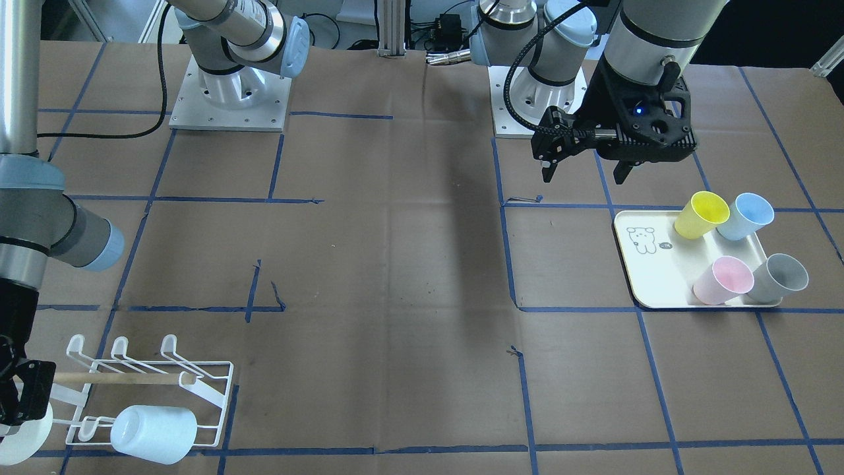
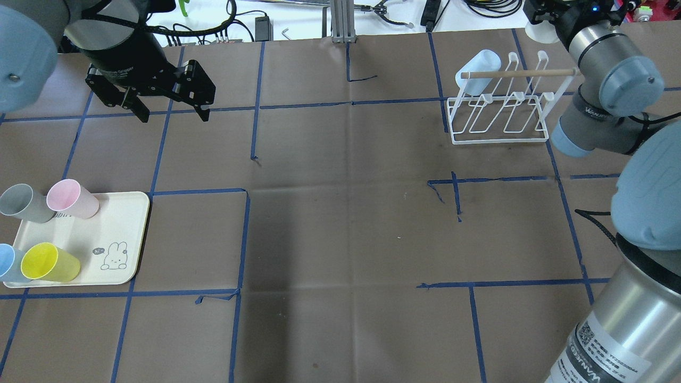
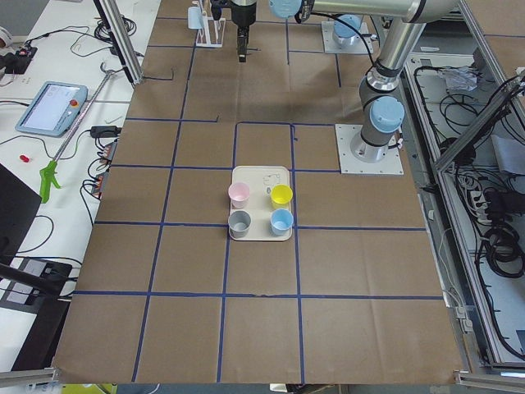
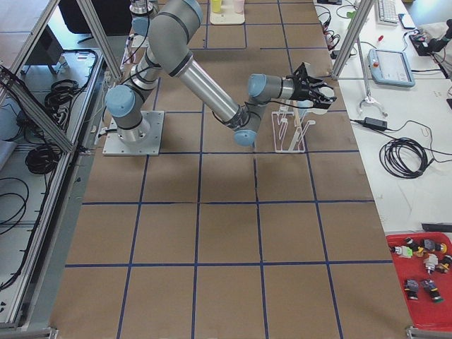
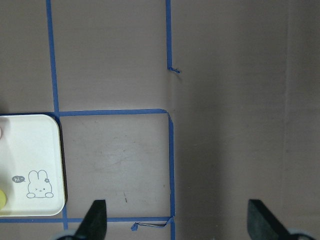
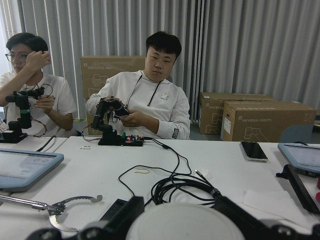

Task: Transfer IKEA cup to right arm and place on rack

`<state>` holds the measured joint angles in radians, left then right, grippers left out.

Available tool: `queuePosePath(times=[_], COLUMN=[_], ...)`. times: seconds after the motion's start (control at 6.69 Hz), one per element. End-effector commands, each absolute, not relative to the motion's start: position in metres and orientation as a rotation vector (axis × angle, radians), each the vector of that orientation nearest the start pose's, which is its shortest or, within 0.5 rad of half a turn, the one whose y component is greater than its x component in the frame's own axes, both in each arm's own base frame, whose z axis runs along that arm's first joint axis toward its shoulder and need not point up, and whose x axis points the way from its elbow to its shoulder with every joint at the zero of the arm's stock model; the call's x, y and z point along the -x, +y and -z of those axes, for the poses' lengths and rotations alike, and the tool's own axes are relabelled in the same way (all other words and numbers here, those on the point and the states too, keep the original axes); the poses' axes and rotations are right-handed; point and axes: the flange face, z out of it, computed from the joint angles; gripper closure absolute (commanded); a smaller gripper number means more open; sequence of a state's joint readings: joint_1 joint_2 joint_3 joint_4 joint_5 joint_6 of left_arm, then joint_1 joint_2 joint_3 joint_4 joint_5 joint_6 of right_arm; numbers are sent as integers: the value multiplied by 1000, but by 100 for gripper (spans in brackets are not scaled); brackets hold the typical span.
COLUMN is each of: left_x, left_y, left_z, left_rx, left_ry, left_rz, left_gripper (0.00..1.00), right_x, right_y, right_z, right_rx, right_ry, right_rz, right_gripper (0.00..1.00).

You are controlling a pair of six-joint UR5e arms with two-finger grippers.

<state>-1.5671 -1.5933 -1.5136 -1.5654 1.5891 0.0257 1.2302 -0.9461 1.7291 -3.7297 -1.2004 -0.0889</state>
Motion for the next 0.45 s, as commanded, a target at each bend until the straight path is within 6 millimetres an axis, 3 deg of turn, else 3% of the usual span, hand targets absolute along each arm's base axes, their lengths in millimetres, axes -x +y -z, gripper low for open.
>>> queuePosePath(times=[0.0,0.3], left_x=[126,126], left_y=[-508,-509], left_z=[-504,-504], left_rx=[-32,-22], left_ry=[3091,3091], left_rz=[68,70], left_gripper=[1,1], right_x=[73,74], right_y=[-655,-656], right_z=[-300,-286], right_rx=[51,54], right_ry=[2410,2407], right_rz=[1979,1993], right_gripper=[91,91])
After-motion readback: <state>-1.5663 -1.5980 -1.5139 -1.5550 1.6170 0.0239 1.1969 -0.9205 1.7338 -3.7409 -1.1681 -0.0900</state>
